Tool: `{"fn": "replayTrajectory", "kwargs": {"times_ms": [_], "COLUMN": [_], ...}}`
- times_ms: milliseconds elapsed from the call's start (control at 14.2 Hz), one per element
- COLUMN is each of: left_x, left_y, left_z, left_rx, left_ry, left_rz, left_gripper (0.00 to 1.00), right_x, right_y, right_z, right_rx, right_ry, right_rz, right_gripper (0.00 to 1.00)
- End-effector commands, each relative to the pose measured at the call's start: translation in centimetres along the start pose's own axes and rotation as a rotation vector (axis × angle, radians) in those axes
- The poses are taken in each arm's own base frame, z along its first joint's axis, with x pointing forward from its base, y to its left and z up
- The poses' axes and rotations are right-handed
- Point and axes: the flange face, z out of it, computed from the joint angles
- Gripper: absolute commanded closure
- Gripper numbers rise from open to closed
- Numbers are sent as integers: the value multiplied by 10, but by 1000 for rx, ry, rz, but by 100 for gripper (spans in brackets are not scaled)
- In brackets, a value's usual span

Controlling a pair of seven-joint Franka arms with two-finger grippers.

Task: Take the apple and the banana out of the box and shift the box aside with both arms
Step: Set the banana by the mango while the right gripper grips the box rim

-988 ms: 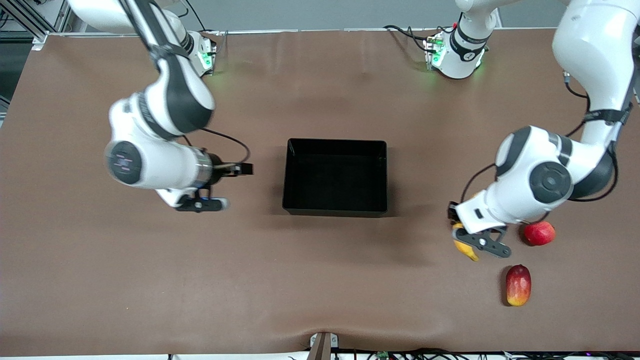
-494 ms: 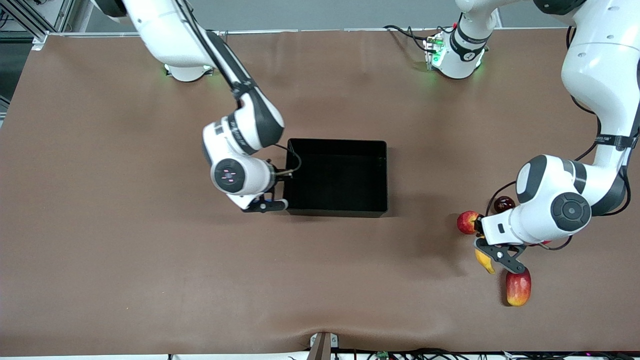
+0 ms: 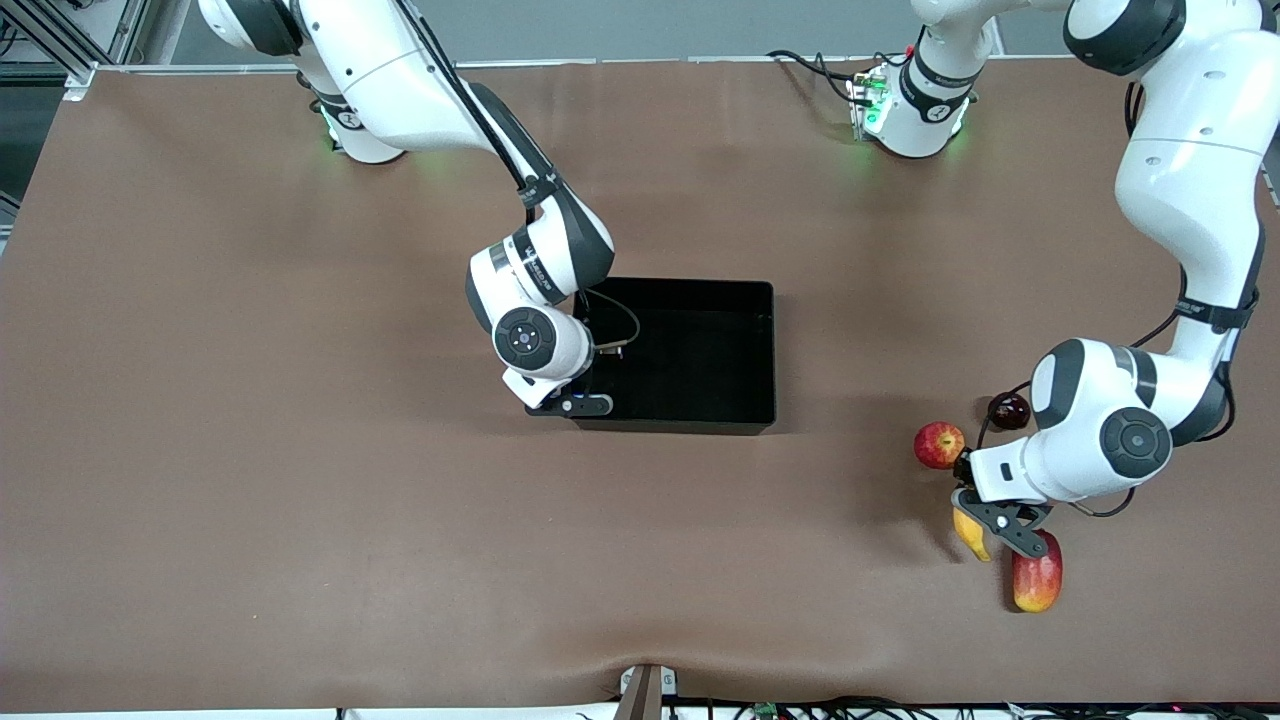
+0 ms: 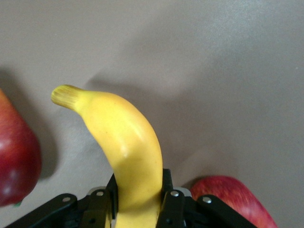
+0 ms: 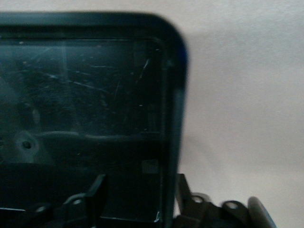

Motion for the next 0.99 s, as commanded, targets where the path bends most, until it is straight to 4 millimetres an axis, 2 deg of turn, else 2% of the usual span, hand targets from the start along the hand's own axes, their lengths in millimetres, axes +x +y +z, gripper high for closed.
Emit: {"fn": "replayTrajectory", "kwargs": {"times_ms": [0,141,212,282,353,494,635,705,776,917], "left_x": [14,8,7,6,4,8,11,18,21,27], "left_y": [1,-7,-8,-9,-16,-16,-14,-5,0,8], "left_z": [18,31,33,33,28,8,-8,-27,-37,-68], "left_rx": [17,26,33,28,37,55,52,49,44,44], "left_ry": [76,85,83,88,110,126,133,128,114,109], "left_rz": [-3,-16,-18,-37,-82,-111,-188,-231,-266,-320], "left_gripper": [100,100,94,31,0,0,0,0,0,0], "right_x": [0,1,6,10,11,18,18,20,20,26], "right_y": [15,19,28,40,55,100,137,166,185,229], "right_z": [-14,-25,-36,-45,-65,-111,-147,-165,-176,-180], "right_rx": [-19,-15,-2,-2,0,27,30,10,-32,-130], "right_ry": [-74,-71,-67,-82,-108,-164,-179,-173,-173,-165], "right_rz": [45,41,51,63,65,26,1,21,22,50], "right_gripper": [100,100,100,100,100,100,100,100,100,100]}}
